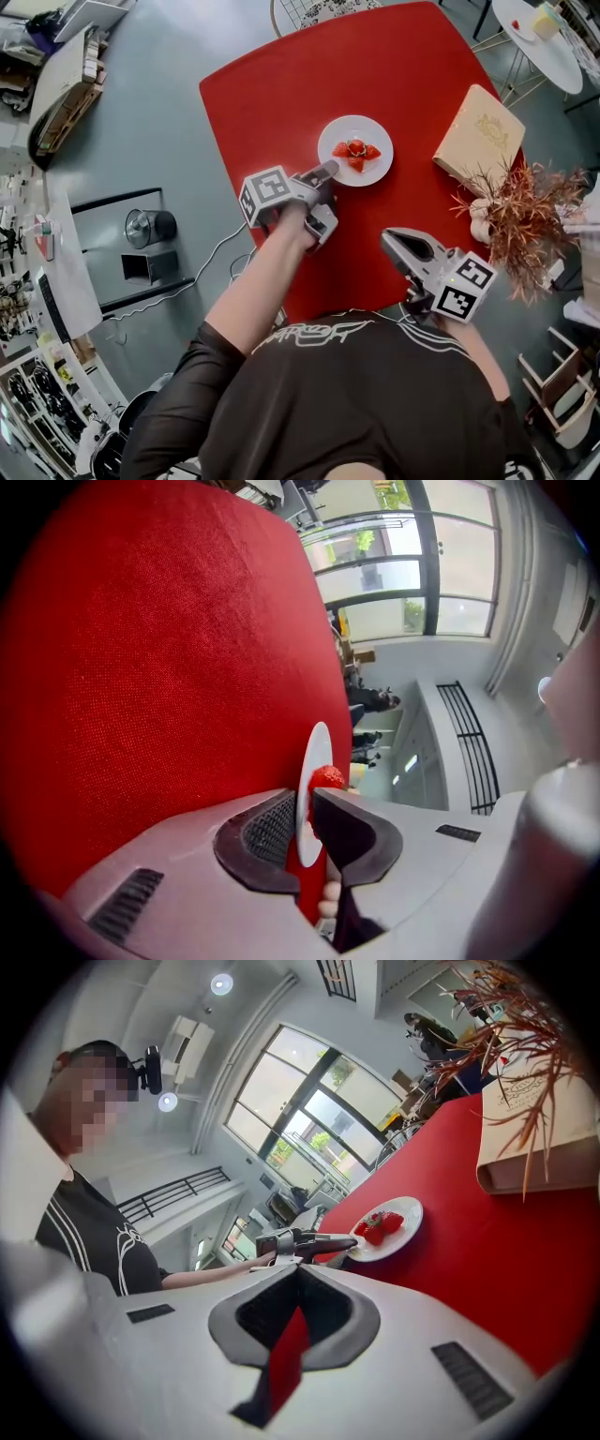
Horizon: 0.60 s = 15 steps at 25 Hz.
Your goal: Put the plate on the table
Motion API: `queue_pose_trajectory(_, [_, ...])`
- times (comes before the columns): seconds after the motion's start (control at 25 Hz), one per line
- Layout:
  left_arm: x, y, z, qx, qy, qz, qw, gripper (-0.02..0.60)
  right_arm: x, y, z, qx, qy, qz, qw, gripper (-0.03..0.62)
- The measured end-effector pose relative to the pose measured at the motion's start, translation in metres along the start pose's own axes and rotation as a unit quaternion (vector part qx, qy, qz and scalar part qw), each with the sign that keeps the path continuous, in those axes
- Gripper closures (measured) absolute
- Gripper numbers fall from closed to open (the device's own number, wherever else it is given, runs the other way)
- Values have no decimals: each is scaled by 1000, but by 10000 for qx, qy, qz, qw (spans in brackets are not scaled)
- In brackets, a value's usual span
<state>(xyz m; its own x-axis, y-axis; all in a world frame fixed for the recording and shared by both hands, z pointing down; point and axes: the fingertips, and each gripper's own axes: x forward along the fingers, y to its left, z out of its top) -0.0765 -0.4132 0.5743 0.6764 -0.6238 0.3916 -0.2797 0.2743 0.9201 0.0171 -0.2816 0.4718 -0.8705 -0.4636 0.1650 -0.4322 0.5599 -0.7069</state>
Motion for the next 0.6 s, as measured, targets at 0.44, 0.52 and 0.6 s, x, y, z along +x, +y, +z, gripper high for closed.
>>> queue_pose_trajectory(0.44, [-1,-25,0,-90,-52,-961,9953,329,-6,-4,-5,83,16,-5,10000,586])
queue_pose_trajectory(0.52, [-2,-28,-3,83,51,-1031,9946,310,-6,-5,-6,129,23,0,9999,586])
queue_pose_trajectory(0.6, [-1,-29,-6,184,149,-1069,9940,289,-7,-5,-8,160,27,-1,9999,586])
